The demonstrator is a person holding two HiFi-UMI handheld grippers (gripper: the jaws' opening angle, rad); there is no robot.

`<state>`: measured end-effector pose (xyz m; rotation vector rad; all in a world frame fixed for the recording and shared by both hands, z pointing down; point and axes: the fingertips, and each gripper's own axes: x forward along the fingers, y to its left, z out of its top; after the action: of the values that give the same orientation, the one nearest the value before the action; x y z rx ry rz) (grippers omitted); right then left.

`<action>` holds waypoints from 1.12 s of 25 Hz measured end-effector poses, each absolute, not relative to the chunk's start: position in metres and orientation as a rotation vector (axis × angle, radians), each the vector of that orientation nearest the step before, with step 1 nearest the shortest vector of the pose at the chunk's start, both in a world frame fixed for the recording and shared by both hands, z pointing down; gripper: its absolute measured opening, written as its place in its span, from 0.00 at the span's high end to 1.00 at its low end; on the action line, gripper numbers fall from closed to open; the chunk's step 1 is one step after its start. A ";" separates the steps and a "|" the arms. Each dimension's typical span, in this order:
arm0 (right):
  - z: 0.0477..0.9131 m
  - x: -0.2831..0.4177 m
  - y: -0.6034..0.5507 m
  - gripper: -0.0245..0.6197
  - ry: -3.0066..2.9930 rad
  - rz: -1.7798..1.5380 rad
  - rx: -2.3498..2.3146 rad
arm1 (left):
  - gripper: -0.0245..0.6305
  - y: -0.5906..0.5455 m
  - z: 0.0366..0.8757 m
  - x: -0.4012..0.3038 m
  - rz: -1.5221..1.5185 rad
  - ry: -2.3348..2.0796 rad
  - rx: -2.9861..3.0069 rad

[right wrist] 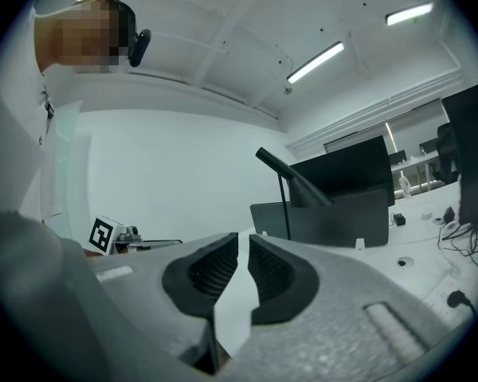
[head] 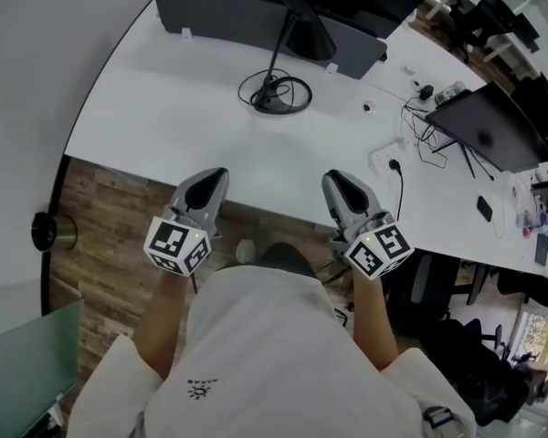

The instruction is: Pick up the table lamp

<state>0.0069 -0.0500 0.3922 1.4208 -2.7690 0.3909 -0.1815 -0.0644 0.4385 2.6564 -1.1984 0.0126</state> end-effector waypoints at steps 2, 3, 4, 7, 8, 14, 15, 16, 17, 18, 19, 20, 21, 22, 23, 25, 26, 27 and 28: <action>0.392 0.005 -0.054 0.90 -2.771 0.396 1.418 | 0.98 -0.068 0.438 -0.183 0.014 -1.197 2.657; 0.392 0.004 -0.056 0.90 -2.773 0.397 1.415 | 0.98 -0.070 0.438 -0.183 0.014 -1.197 2.656; 0.392 0.002 -0.058 0.90 -2.775 0.399 1.413 | 0.98 -0.072 0.438 -0.184 0.013 -1.198 2.654; 0.393 0.000 -0.065 0.90 -2.779 0.402 1.408 | 0.98 -0.076 0.437 -0.185 0.016 -1.197 2.654; 0.393 -0.001 -0.067 0.90 -2.781 0.403 1.406 | 0.98 -0.077 0.437 -0.185 0.019 -1.196 2.653; 0.395 -0.005 -0.076 0.90 -2.793 0.404 1.382 | 0.98 -0.085 0.443 -0.186 0.038 -1.198 2.629; 0.396 -0.005 -0.078 0.90 -2.793 0.403 1.382 | 0.98 -0.087 0.445 -0.186 0.038 -1.197 2.625; 0.396 -0.004 -0.079 0.90 -2.792 0.402 1.382 | 0.98 -0.089 0.446 -0.185 0.037 -1.195 2.622; 0.397 -0.002 -0.080 0.90 -2.790 0.401 1.383 | 0.98 -0.092 0.446 -0.182 0.035 -1.191 2.621; 0.397 0.000 -0.082 0.90 -2.787 0.402 1.383 | 0.98 -0.094 0.446 -0.179 0.034 -1.186 2.623; 0.399 0.002 -0.083 0.90 -2.784 0.405 1.384 | 0.98 -0.096 0.447 -0.176 0.033 -1.181 2.625; 0.400 0.005 -0.086 0.90 -2.781 0.409 1.385 | 0.98 -0.099 0.447 -0.172 0.033 -1.177 2.629; 0.401 0.008 -0.088 0.90 -2.779 0.413 1.387 | 0.98 -0.103 0.447 -0.169 0.034 -1.175 2.632; 0.401 0.011 -0.091 0.90 -2.779 0.415 1.390 | 0.98 -0.106 0.446 -0.165 0.036 -1.175 2.634; 0.400 0.015 -0.094 0.90 -2.781 0.414 1.393 | 0.98 -0.109 0.446 -0.161 0.038 -1.176 2.635; 0.398 0.023 -0.100 0.90 -2.787 0.403 1.401 | 0.98 -0.115 0.446 -0.155 0.044 -1.181 2.632; 0.397 0.027 -0.104 0.90 -2.791 0.395 1.402 | 0.98 -0.119 0.446 -0.151 0.046 -1.184 2.630; 0.396 0.030 -0.109 0.90 -2.796 0.388 1.399 | 0.98 -0.123 0.446 -0.148 0.049 -1.188 2.629; 0.395 0.033 -0.114 0.90 -2.801 0.381 1.393 | 0.98 -0.128 0.446 -0.145 0.052 -1.194 2.629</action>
<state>0.0333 -0.1135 0.3950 1.3926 -2.8015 0.3811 -0.1450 -0.1279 0.4457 2.6288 -1.1944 0.0520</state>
